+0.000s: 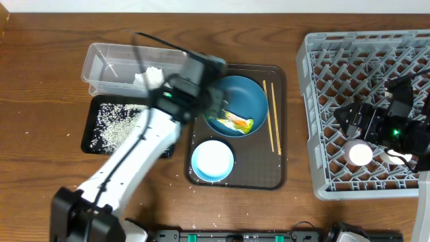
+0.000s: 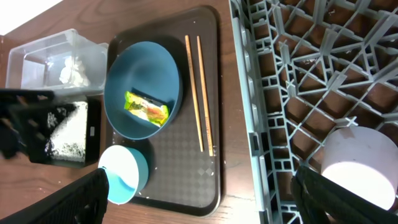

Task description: Sort waste into correct bins and load items into the dishwasher rack

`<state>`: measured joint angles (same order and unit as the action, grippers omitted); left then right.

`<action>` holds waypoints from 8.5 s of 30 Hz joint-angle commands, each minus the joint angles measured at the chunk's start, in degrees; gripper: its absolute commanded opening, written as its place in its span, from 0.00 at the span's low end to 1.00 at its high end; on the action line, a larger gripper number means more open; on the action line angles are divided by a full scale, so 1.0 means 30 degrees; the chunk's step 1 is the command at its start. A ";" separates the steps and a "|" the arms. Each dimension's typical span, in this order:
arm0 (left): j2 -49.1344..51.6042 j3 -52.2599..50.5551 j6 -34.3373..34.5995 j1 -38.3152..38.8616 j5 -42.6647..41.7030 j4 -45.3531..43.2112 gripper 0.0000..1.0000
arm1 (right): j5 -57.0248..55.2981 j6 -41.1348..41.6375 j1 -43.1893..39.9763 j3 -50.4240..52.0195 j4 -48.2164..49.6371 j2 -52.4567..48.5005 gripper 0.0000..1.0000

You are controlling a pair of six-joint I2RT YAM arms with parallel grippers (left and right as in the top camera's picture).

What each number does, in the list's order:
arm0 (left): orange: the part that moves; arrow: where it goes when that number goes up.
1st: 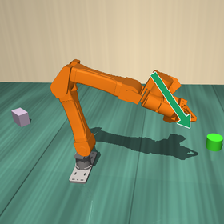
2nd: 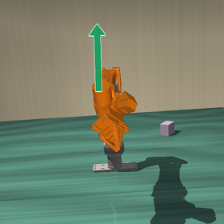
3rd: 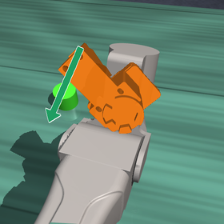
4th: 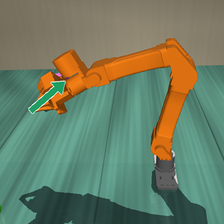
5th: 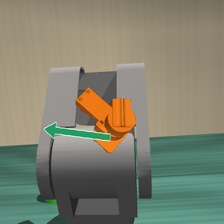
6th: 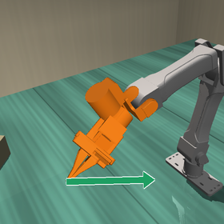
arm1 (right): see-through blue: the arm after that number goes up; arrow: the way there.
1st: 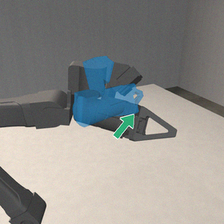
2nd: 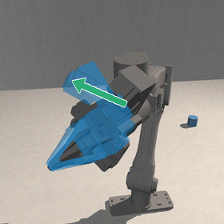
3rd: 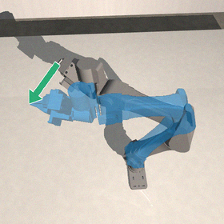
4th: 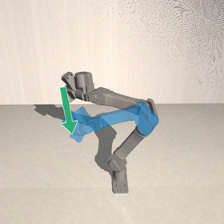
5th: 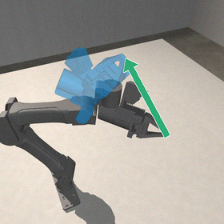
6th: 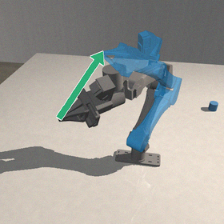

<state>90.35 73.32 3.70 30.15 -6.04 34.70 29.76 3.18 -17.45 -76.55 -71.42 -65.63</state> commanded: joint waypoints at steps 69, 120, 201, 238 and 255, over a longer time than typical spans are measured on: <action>0.8298 -0.0452 2.2943 0.0991 0.1632 -0.6273 0.64 | 0.0022 -0.0160 0.0219 -0.0175 -0.0627 0.0066 0.93; 0.2018 0.1100 0.9449 -0.7730 0.3009 -0.7111 0.06 | 0.0007 -0.0160 0.0219 -0.0175 -0.0335 0.0066 0.93; -2.8793 -1.7726 0.1632 -0.5778 0.2922 -0.3847 0.95 | 0.0007 -0.0160 0.0211 -0.0175 -0.0561 0.0066 0.99; -3.0039 -2.4363 0.2572 -0.5778 0.2681 -1.0258 0.95 | -0.0918 0.3490 0.0204 -0.0175 0.0109 0.0044 0.99; -3.0039 -2.4363 0.2572 -0.5778 0.2681 -1.0258 0.95 | -0.1479 0.2113 0.5122 -0.0066 -0.0007 -0.0146 0.70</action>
<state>0.60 2.15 10.72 13.15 1.69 3.14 28.49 10.44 -7.73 -76.55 -71.29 -65.63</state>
